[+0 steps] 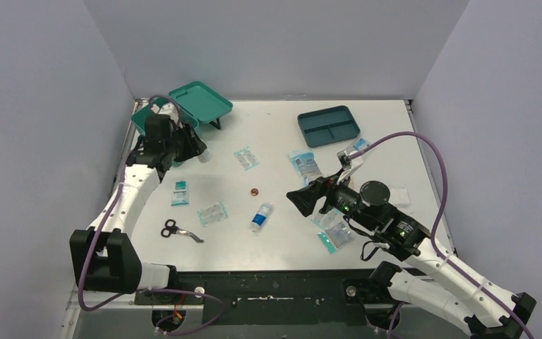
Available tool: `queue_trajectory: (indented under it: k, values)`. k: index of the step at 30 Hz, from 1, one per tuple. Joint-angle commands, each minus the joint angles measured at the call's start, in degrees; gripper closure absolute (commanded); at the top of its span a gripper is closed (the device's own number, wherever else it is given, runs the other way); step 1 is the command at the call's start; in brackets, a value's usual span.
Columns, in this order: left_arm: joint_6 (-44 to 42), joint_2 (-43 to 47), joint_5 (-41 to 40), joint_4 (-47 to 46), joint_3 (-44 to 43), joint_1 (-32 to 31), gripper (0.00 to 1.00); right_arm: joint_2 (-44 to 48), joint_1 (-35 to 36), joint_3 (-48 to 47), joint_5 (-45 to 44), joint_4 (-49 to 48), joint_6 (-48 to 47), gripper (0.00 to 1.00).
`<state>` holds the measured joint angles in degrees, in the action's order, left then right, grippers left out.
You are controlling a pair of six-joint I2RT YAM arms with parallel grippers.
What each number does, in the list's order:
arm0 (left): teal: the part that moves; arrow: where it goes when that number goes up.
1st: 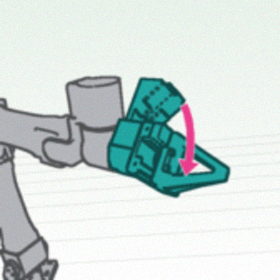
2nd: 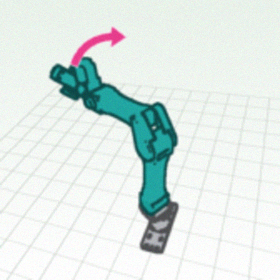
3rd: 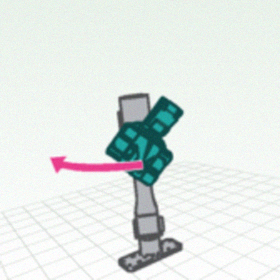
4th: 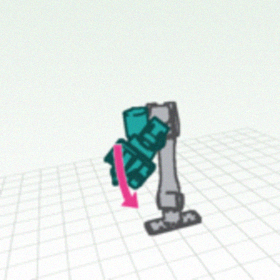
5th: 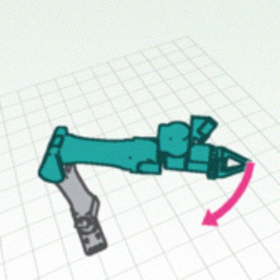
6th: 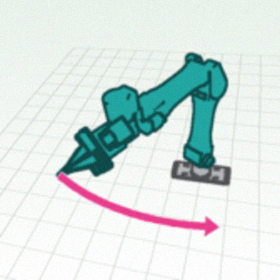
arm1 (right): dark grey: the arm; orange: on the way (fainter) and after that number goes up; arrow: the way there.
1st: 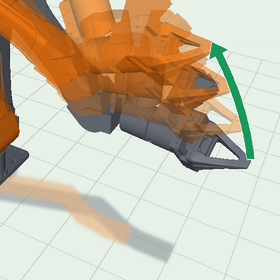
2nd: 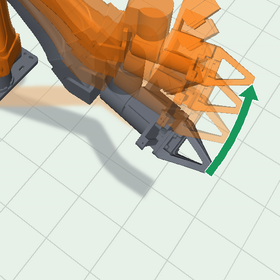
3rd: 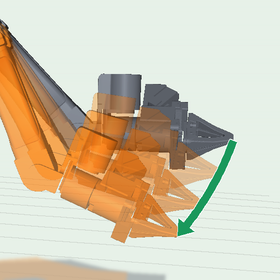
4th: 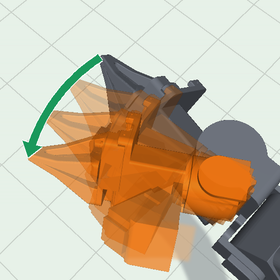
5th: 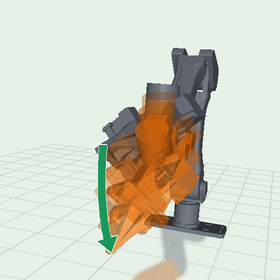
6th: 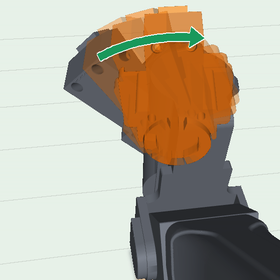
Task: Organize the medicine kit
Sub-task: Pick up the pill bottle at the center of the board, then place the pill bottle in the medicine box.
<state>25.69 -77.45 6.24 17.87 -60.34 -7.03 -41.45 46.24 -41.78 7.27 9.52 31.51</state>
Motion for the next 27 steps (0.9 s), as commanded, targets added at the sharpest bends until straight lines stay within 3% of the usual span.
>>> queue_trajectory:
  k: [1, 12, 27]
  values:
    - [0.0, -0.7, 9.7, 7.9, -10.0, 4.0, 0.68, 0.1, 0.5, 0.1, -0.2, -2.8, 1.0, 0.0]
    - [2.0, -11.3, 16.5, 10.7, -24.1, 16.7, 0.68, 0.6, 0.7, -1.4, -1.5, -0.4, 1.1, 0.0]
    - [4.0, -30.6, 16.5, 7.4, -37.8, 21.1, 0.67, -1.1, 0.9, -3.7, -2.8, 1.1, 0.9, 0.0]
